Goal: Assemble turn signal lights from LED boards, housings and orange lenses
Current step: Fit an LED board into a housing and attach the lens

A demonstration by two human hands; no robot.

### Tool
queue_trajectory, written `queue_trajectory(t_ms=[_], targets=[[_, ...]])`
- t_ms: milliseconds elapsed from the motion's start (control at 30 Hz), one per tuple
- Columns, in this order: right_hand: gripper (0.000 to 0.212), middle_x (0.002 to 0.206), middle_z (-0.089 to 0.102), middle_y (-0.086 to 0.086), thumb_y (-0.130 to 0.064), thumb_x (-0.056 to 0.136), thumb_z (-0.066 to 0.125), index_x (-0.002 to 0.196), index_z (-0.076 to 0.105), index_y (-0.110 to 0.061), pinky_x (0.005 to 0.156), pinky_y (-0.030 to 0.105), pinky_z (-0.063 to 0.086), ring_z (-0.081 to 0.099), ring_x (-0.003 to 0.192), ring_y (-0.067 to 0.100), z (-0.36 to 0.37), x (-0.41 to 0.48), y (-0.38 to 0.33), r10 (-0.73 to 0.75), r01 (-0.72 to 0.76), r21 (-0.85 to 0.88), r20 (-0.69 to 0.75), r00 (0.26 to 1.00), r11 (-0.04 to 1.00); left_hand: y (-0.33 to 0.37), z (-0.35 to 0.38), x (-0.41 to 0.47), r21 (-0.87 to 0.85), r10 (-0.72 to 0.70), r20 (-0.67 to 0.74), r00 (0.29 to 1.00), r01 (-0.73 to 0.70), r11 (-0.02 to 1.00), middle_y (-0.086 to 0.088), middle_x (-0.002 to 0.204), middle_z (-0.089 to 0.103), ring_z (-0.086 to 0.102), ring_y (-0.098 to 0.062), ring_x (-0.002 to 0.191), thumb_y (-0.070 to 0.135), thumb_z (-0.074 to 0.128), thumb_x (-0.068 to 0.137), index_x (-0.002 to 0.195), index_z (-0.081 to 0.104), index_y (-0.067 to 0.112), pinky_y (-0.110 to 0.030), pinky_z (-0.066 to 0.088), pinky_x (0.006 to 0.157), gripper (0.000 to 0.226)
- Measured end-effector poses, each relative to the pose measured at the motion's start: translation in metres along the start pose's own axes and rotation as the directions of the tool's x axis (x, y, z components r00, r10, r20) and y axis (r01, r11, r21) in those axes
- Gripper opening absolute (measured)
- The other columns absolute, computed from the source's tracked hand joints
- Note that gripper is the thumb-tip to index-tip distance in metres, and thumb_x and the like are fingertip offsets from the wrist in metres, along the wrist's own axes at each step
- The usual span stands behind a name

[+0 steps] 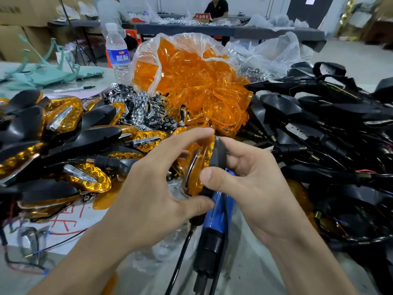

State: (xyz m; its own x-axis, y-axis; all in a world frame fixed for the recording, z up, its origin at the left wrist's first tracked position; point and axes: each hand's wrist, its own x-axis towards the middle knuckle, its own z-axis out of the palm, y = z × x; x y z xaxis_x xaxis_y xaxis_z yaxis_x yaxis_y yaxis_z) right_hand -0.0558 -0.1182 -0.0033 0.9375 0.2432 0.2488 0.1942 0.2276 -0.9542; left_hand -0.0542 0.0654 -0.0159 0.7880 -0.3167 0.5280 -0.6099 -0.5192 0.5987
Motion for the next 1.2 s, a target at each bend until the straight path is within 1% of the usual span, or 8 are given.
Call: queue_trajectory(t_ms=[67,233,400,533,700,900,1033,1200], targets=[[0.039,0.096,0.078,0.014,0.000,0.080,0.077,0.117,0.074,-0.010,0.075,0.035,0.061,0.074,0.085,0.030,0.003,0.000,0.001,0.057,-0.055,0.067,-0.027,0.998,0.996,-0.001,0.001,0.001,-0.072,-0.001,-0.039,0.999,-0.002,0.997,0.027,0.140,0.057,0.055,0.000,0.132,0.047,0.088,0.061,0.143,0.047,0.051,-0.010,0.041,0.102,0.091],[0.027,0.105,0.078,0.017,-0.005,0.096,0.068,0.121,0.071,-0.014,0.078,0.038,0.062,0.074,0.090,0.031,0.012,0.000,0.006,0.162,-0.160,0.140,-0.002,0.987,0.977,-0.003,0.008,-0.001,-0.181,-0.064,-0.164,0.984,0.033,0.983,0.015,0.134,0.062,0.060,-0.014,0.130,0.038,0.096,0.062,0.138,0.051,0.047,-0.033,0.057,0.095,0.089],[0.031,0.108,0.078,0.020,-0.001,0.094,0.067,0.121,0.076,-0.014,0.088,0.049,0.062,0.074,0.101,0.044,0.008,0.001,0.004,0.121,-0.119,0.117,-0.006,0.993,0.986,-0.003,0.008,0.000,-0.079,-0.032,-0.160,0.987,0.020,0.997,0.022,0.133,0.061,0.062,-0.008,0.123,0.055,0.089,0.062,0.142,0.050,0.052,-0.024,0.057,0.094,0.089],[0.030,0.102,0.079,0.017,0.005,0.094,0.067,0.117,0.078,-0.011,0.078,0.035,0.063,0.075,0.089,0.027,0.012,0.000,0.007,0.073,-0.068,0.103,-0.040,0.997,0.992,-0.005,0.005,0.001,-0.054,-0.028,-0.161,0.987,0.020,0.998,0.024,0.130,0.063,0.063,-0.005,0.122,0.056,0.089,0.058,0.143,0.054,0.049,-0.018,0.055,0.092,0.092],[0.029,0.102,0.078,0.021,0.005,0.094,0.066,0.115,0.078,-0.010,0.087,0.050,0.061,0.075,0.093,0.036,0.014,0.001,0.010,0.060,-0.052,0.085,-0.099,0.993,0.995,-0.007,0.005,0.000,-0.077,-0.055,-0.148,0.987,0.044,0.996,0.033,0.123,0.068,0.068,0.005,0.113,0.054,0.092,0.056,0.144,0.055,0.050,-0.016,0.053,0.095,0.096],[0.025,0.103,0.079,0.019,-0.004,0.091,0.070,0.113,0.079,-0.009,0.083,0.043,0.062,0.074,0.091,0.036,0.009,0.002,0.010,0.110,-0.102,0.111,-0.072,0.991,0.989,-0.009,0.005,-0.001,-0.128,-0.071,-0.102,0.992,0.058,0.990,0.029,0.122,0.071,0.069,0.004,0.112,0.052,0.093,0.057,0.144,0.055,0.050,-0.014,0.053,0.095,0.095],[0.033,0.105,0.078,0.020,-0.021,0.078,0.074,0.109,0.080,-0.015,0.076,0.039,0.060,0.070,0.089,0.027,0.006,0.003,0.011,0.215,-0.204,0.162,-0.057,0.975,0.965,-0.014,0.003,0.000,-0.193,-0.097,-0.060,0.993,0.083,0.978,0.026,0.123,0.072,0.068,0.002,0.116,0.047,0.094,0.052,0.140,0.060,0.050,-0.020,0.055,0.097,0.095],[0.030,0.111,0.076,0.022,-0.017,0.085,0.078,0.115,0.079,-0.013,0.082,0.046,0.061,0.072,0.093,0.029,0.001,0.004,0.014,0.259,-0.251,0.208,-0.012,0.966,0.945,-0.018,-0.003,-0.001,-0.243,-0.116,-0.022,0.993,0.107,0.964,0.027,0.132,0.067,0.062,0.002,0.127,0.047,0.096,0.049,0.138,0.059,0.054,-0.032,0.054,0.106,0.098]])
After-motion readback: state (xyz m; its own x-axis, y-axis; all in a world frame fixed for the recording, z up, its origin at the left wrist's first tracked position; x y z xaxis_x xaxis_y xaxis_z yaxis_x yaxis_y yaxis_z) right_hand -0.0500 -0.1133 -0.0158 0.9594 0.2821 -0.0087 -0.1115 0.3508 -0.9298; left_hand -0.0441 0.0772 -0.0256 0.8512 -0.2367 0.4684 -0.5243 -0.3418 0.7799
